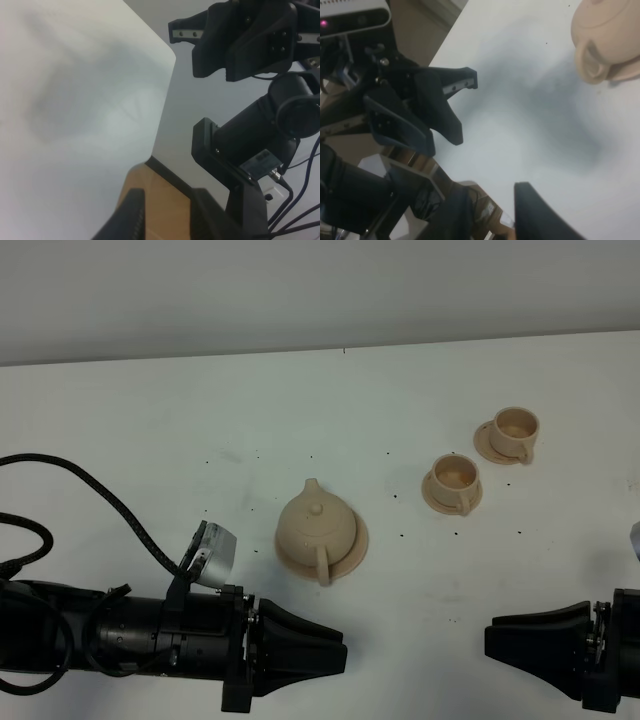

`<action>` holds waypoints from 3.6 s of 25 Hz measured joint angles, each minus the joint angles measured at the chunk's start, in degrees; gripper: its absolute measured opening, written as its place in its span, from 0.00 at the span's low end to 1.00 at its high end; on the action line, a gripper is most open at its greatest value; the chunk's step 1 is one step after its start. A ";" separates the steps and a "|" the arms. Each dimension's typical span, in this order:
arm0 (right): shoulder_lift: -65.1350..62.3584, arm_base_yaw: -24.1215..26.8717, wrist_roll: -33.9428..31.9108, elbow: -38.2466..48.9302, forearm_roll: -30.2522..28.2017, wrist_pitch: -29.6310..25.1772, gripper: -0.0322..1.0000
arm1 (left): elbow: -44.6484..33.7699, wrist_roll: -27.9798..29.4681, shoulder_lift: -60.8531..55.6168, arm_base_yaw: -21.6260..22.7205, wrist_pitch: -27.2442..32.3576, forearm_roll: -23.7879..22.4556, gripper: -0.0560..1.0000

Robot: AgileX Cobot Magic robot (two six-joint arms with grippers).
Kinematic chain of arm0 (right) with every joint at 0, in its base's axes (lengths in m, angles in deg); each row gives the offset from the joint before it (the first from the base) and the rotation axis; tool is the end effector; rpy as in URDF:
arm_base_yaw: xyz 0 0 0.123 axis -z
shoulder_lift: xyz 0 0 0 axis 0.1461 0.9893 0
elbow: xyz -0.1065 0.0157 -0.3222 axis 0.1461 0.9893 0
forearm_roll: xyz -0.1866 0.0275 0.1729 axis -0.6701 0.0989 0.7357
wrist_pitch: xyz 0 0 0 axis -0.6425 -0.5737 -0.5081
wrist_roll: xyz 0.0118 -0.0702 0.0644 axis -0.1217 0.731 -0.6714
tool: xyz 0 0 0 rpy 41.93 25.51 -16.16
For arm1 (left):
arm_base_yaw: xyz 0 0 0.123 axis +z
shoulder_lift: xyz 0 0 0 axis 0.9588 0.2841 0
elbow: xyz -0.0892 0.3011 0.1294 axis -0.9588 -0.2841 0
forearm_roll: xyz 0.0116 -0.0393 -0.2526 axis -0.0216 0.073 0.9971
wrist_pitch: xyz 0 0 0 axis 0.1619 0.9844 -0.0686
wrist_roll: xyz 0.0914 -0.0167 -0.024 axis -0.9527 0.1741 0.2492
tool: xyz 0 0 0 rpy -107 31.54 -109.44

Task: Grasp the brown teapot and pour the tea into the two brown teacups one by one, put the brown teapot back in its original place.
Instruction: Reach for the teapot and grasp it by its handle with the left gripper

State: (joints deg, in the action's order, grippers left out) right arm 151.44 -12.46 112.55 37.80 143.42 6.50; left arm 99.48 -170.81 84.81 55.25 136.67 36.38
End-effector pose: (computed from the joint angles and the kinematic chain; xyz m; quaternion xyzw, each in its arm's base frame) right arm 0.1220 0.0945 0.2250 -0.2243 0.7839 0.4967 0.2974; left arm 0.1951 -0.1529 0.1775 0.3304 0.7605 -0.5094 0.2302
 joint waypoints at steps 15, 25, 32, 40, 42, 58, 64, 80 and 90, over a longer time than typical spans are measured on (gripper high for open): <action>0.00 0.00 0.00 -0.04 0.05 0.00 0.26 | 0.75 0.00 0.00 0.00 0.06 0.00 0.28; 0.05 0.00 -11.66 -8.83 -5.68 4.66 0.26 | 9.52 8.39 0.01 0.00 1.26 -0.08 0.28; -1.35 0.00 -34.77 -20.21 -26.91 9.28 0.26 | 12.89 12.10 0.01 0.00 1.58 -0.08 0.28; -9.93 0.00 -38.89 -21.36 -29.95 8.74 0.26 | 12.94 12.22 0.01 0.00 1.58 -0.67 0.28; -11.50 0.00 -40.05 -21.36 -30.76 8.49 0.26 | 12.94 12.22 0.01 0.00 1.58 -2.08 0.28; -39.28 0.00 -89.10 -21.36 -78.88 5.34 0.26 | 12.94 12.13 0.01 0.00 -0.22 -1.45 0.28; -51.31 0.00 -96.94 -21.36 -91.30 -2.08 0.26 | 12.94 12.13 0.01 0.00 -2.91 -0.16 0.28; -69.81 0.00 -98.62 -18.62 -93.39 -5.85 0.26 | 16.57 14.82 -0.45 0.00 -23.99 -0.10 0.28; -69.81 0.00 -98.71 -16.46 -92.27 1.40 0.26 | 22.27 14.82 -3.91 0.00 -36.35 -0.06 0.28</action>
State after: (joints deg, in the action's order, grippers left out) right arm 81.63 -12.46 13.84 21.34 51.15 7.90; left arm 121.75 -156.00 80.90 55.25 100.32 36.32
